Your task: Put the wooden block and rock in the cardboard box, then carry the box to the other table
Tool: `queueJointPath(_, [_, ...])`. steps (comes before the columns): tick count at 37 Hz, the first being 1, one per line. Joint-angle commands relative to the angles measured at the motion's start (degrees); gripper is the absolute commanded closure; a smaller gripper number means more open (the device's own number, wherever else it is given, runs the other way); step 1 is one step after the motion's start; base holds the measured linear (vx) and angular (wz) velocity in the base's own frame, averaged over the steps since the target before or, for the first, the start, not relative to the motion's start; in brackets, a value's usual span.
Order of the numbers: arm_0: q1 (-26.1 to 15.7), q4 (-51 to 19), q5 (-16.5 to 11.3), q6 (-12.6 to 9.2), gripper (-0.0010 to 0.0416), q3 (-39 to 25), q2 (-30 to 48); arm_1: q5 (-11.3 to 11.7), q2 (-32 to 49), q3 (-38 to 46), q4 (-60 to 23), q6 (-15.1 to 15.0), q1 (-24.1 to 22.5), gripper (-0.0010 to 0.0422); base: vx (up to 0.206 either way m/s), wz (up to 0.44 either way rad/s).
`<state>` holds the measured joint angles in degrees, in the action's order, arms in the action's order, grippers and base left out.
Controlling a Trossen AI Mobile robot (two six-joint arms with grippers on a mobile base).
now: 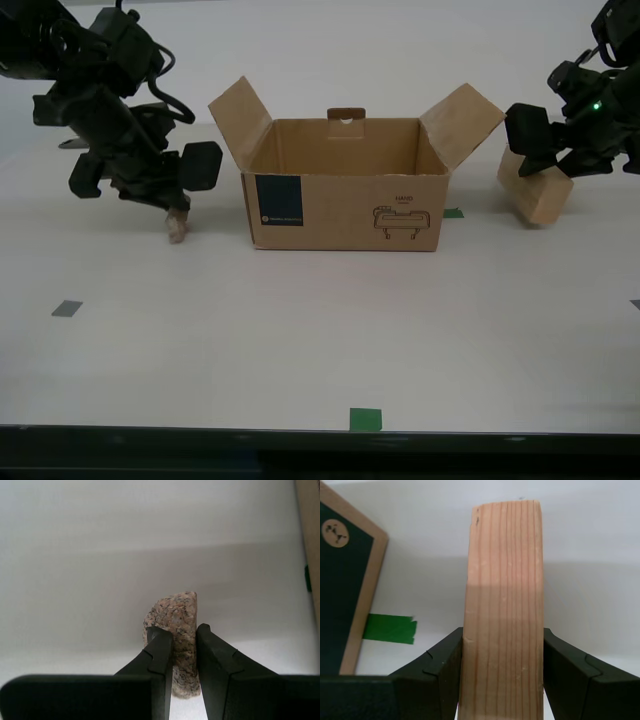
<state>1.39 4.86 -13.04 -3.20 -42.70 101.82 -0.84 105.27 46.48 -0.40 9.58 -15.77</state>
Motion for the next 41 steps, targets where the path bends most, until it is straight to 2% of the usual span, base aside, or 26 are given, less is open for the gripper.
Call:
queueJointPath(1, [0.1, -0.9, 0.8, 0.0, 0.0407, 0.0, -1.4, 0.0, -1.6, 0.3, -0.5, -0.2, 0.0, 0.0413, 0.0, 0.0])
queueJointPath(4, [0.1, -1.5, 0.8, 0.0, 0.0406, 0.0, -2.5, 0.0, -3.1, 0.3, -0.7, -0.3, 0.0, 0.0413, 0.0, 0.0])
queueJointPath(9, [0.1, -2.2, 0.8, 0.0, 0.0407, 0.0, -4.7, 1.7, -5.5, 0.3, -1.0, -1.2, 0.0, 0.0413, 0.0, 0.0])
queueJointPath(17, [0.1, -3.3, 0.8, -0.1, 0.0407, 0.0, -8.8, 1.9, -7.4, 0.3, -2.2, -1.2, 0.1, 0.0413, 0.0, 0.0])
queueJointPath(22, [0.1, -3.6, 0.8, -0.1, 0.0406, 0.0, -10.0, 1.7, -7.1, 0.3, -2.9, -1.3, 0.1, 0.0412, 0.0, 0.0])
queueJointPath(25, [0.1, -3.9, 0.8, -0.1, 0.0406, 0.0, -10.0, 0.3, -7.0, 0.3, -3.5, -2.1, 0.1, 0.0412, 0.0, 0.0])
queueJointPath(32, [0.1, -4.1, 0.8, -0.1, 0.0406, 0.0, -9.9, 0.4, -7.0, 0.8, -3.4, -2.1, 0.1, 0.0409, 0.0, 0.0])
queueJointPath(36, [0.1, -4.0, 0.8, -0.1, 0.0407, 0.0, -9.9, 0.4, -7.0, 0.8, -3.7, -2.5, 0.1, 0.0383, 0.0, 0.0])
queueJointPath(41, [0.1, -4.1, 0.8, -0.1, 0.0406, 0.0, -9.9, 0.4, -7.0, 0.8, -4.1, -5.9, 0.2, 0.0322, 0.0, 0.0])
